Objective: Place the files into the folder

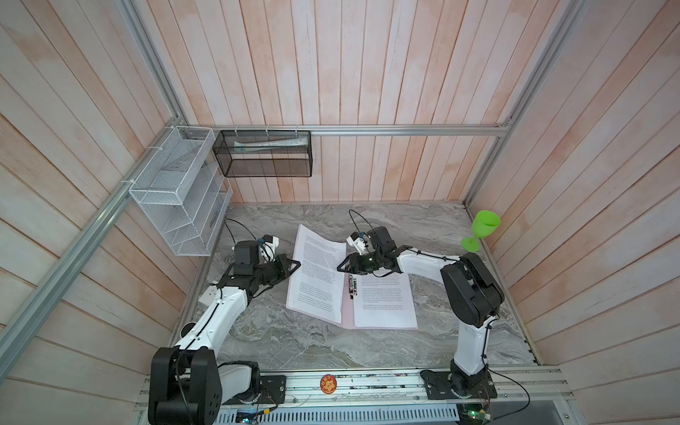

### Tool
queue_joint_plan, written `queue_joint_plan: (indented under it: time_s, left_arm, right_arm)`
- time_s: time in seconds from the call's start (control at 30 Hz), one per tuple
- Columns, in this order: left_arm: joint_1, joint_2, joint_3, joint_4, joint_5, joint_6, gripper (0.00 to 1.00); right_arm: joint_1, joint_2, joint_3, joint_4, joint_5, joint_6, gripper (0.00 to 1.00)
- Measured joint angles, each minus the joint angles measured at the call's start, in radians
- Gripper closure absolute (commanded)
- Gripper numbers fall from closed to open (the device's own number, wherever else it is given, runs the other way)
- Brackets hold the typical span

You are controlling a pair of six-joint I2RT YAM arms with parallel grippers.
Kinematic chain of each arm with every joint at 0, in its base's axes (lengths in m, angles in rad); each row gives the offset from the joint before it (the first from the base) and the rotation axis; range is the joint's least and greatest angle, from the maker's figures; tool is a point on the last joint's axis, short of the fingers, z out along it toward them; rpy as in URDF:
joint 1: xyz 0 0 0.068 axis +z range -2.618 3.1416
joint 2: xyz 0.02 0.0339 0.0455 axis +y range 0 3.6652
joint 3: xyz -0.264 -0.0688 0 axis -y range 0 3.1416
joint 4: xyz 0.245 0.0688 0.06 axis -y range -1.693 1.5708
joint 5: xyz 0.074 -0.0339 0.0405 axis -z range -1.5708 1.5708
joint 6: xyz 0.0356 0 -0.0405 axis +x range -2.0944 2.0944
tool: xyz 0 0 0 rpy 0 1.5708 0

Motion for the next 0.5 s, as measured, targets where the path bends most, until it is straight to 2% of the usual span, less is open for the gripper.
queue_joint_plan:
  time_s: [0.27,0.5]
  left_arm:
    - [0.0,-0.043,-0.021,0.001,-0.029,-0.017,1.0]
    - [0.0,-0.08,-0.039,-0.005,-0.054,-0.031,1.0]
  right_arm:
    - [-0.01,-0.162,-0.013,-0.008,0.103,0.11,0.66]
    - [-0.012,-0.276,-0.177,0.059,0.108,0.238,0.75]
